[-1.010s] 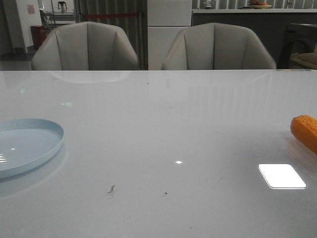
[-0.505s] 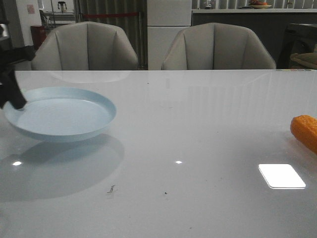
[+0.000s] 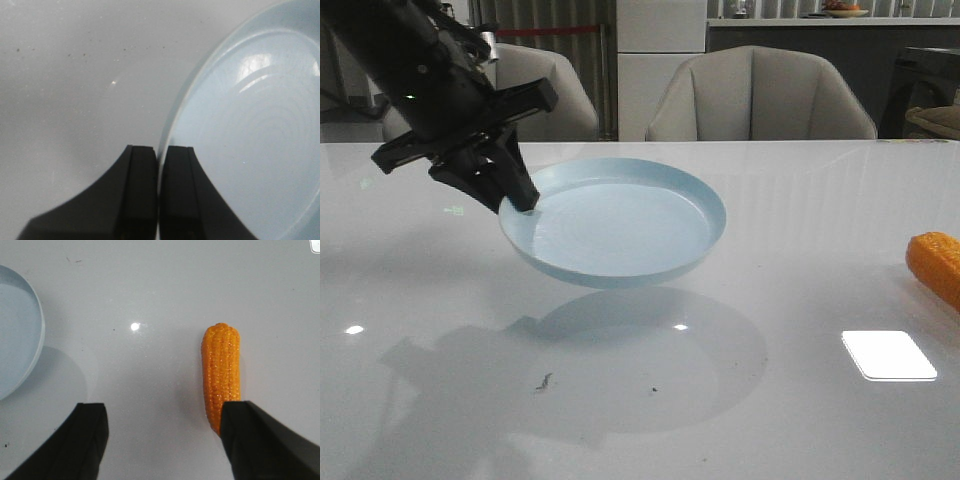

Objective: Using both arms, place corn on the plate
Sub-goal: 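Slide the plate with the left gripper toward the table center, then release the plate and raise the left gripper away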

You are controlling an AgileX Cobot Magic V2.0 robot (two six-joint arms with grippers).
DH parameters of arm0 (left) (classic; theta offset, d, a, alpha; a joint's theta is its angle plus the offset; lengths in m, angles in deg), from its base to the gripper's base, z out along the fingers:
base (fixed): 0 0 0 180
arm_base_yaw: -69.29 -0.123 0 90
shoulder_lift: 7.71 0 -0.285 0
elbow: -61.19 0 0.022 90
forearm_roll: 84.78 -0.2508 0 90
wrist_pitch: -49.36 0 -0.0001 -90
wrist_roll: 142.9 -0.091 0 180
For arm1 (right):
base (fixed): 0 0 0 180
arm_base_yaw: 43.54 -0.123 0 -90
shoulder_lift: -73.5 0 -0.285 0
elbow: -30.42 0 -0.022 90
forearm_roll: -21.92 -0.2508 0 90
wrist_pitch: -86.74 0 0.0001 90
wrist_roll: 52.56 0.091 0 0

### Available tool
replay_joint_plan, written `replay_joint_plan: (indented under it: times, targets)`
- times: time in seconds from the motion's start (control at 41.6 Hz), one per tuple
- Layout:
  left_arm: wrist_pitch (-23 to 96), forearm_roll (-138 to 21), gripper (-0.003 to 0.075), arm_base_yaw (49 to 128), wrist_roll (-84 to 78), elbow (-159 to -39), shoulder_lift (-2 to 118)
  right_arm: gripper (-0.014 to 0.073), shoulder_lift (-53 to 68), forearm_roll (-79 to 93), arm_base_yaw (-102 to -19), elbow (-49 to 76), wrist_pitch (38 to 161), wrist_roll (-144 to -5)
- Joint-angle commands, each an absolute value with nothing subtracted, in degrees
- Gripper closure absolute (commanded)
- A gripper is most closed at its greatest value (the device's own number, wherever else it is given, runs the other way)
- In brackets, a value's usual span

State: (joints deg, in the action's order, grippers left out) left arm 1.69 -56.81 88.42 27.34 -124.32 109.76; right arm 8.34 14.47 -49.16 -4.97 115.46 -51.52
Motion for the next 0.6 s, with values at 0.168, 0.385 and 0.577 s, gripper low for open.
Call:
replay_joint_plan:
  times: [0.168,0.385,0.577]
  targets:
    - [3.4,-54.7,0.0569,89.2,28.2,-126.2,109.4,0.0021,8.9,13.9,-49.1,-2.8,112.9,-51.7]
    - [1.7,-54.4,0.0481,89.2,28.2,-126.2,112.3,0.0021,8.9,13.9,-49.1,-2.8,112.9,-51.7]
    - [0.4,-55.7,0.0449,89.2,28.2,-126.2,113.2,0.0021,8.9,13.9,-49.1,-2.8,113.0,-51.7]
